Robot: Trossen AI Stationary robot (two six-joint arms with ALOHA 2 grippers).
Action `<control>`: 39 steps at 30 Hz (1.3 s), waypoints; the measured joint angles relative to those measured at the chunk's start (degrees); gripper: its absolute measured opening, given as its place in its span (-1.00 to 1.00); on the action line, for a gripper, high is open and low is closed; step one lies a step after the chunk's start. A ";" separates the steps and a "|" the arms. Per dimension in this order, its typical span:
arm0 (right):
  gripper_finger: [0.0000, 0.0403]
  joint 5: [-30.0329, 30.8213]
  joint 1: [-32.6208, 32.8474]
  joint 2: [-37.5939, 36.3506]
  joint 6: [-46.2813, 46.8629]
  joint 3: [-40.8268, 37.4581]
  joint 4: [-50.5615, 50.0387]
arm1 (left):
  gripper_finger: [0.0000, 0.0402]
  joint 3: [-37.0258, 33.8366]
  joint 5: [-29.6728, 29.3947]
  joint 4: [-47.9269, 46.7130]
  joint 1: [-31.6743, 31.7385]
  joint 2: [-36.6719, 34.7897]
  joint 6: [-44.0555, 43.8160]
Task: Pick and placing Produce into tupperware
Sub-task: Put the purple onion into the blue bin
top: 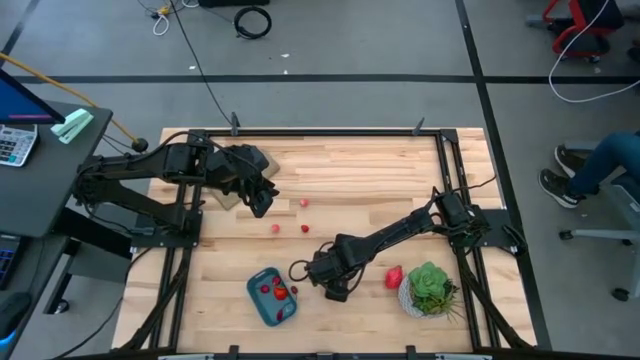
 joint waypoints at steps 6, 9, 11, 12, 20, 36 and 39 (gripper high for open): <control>0.18 -0.01 -0.24 -1.09 0.98 0.48 1.32 | -0.36 0.00 0.00 0.11 0.01 0.00 -0.01; 0.21 0.06 -0.56 -3.28 0.79 0.59 2.01 | -0.37 0.00 0.00 0.17 0.02 0.00 -0.03; 0.22 0.00 -0.87 -4.60 -0.28 0.65 4.27 | -0.36 0.00 0.00 0.28 0.01 0.00 -0.04; 0.22 -0.04 -0.95 -5.29 -1.06 0.62 5.79 | -0.36 0.00 0.00 0.46 0.02 0.00 -0.04; 0.17 -8.88 -1.32 -8.30 -6.31 0.70 38.83 | -0.31 -0.02 0.02 5.13 0.63 -0.52 -0.04; 0.17 -12.17 -1.08 1.24 -9.51 0.70 53.89 | -0.27 -0.01 0.00 15.40 7.85 -0.92 0.03; 0.17 -10.70 -1.09 1.24 -12.47 0.70 52.42 | -0.26 -0.01 0.00 15.35 7.85 -0.91 0.02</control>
